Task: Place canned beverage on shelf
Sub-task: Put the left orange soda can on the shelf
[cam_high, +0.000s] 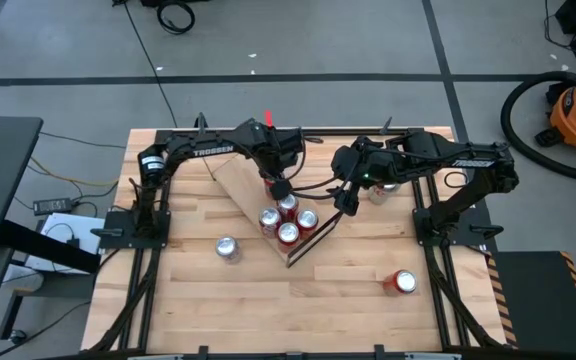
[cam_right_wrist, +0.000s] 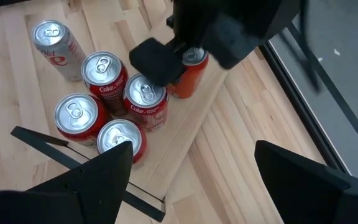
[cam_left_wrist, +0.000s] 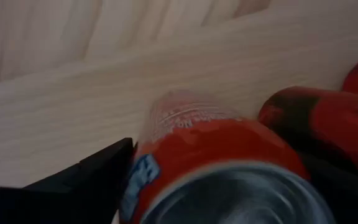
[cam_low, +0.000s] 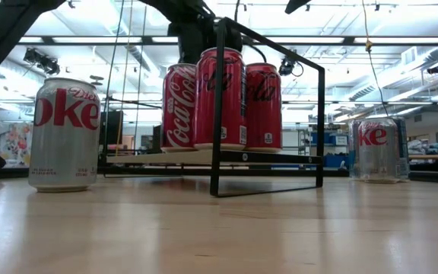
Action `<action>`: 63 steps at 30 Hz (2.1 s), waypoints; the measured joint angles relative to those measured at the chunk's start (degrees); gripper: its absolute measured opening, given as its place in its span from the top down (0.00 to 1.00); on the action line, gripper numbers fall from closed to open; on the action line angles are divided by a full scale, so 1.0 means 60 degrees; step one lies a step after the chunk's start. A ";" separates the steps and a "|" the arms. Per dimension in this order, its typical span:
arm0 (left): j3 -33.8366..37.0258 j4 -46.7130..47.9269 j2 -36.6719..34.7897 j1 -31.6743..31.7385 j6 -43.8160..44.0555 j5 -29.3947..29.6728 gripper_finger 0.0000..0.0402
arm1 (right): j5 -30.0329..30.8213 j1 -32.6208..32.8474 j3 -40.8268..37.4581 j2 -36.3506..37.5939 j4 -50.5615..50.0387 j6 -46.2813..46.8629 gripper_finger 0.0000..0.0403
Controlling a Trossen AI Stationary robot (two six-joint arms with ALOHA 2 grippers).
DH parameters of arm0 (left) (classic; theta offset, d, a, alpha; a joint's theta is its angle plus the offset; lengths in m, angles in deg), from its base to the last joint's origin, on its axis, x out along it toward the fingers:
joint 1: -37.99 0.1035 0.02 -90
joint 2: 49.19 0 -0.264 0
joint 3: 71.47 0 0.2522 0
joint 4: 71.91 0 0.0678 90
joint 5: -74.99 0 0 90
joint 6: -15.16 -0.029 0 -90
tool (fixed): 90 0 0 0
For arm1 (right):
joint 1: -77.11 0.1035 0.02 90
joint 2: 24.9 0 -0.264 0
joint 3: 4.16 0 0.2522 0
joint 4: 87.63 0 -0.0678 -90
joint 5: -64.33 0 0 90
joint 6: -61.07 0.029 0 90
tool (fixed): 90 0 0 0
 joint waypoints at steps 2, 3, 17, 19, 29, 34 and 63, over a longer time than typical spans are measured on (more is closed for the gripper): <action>0.0012 -0.0002 0.0011 -0.0003 -0.0011 -0.0001 0.06 | 0.0000 0.0000 0.0000 0.0000 0.0020 0.0000 0.14; 0.0003 -0.0020 -0.0033 -0.0003 -0.0011 0.0002 0.04 | 0.0003 0.0000 0.0000 0.0000 0.0029 0.0000 0.14; -0.0032 0.0063 -0.0605 0.0059 0.0063 0.0058 0.01 | 0.0003 0.0000 0.0000 0.0000 0.0026 -0.0025 0.14; -0.0134 0.0289 -0.0681 0.0066 0.0056 0.0061 0.01 | 0.0003 0.0000 0.0000 0.0000 0.0025 -0.0029 0.14; -0.1771 0.1042 -0.0716 0.0288 -0.0103 0.0061 0.01 | 0.0003 0.0000 0.0000 0.0000 0.0092 -0.0036 0.14; -0.1977 0.1319 -0.0723 0.0724 -0.0073 0.0101 0.01 | 0.0003 0.0000 0.0000 0.0000 0.0123 -0.0017 0.14; 0.0106 0.0304 -0.0668 0.1445 -0.0616 0.0935 0.01 | 0.0006 0.0011 0.0000 0.0000 0.0175 0.0149 0.14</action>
